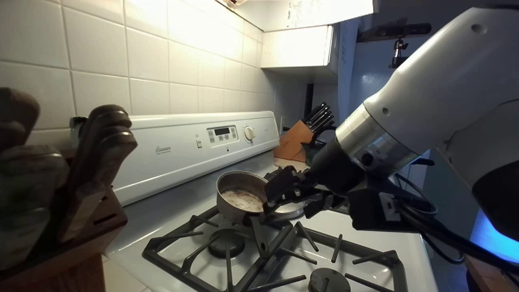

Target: Put the left pot centrally

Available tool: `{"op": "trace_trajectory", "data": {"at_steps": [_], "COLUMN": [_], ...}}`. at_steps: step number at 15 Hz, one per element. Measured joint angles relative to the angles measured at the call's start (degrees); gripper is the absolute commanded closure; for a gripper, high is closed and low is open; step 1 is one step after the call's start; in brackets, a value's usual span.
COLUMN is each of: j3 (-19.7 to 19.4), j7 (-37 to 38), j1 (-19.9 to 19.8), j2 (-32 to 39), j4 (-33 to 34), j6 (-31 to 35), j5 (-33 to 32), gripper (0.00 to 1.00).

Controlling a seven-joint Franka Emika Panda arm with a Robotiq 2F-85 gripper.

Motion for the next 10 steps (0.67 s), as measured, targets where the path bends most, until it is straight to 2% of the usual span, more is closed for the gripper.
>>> {"op": "trace_trajectory", "data": {"at_steps": [5, 10], "j3": [8.64, 13.86], "j7": [0.02, 0.03], "j1": [-8.43, -14.47], "j2": [-3.38, -7.37], "j4": [2.32, 5.35], "j6": [3.05, 3.53], "j5": [4.77, 7.59], "gripper": [0.00, 0.00]}}
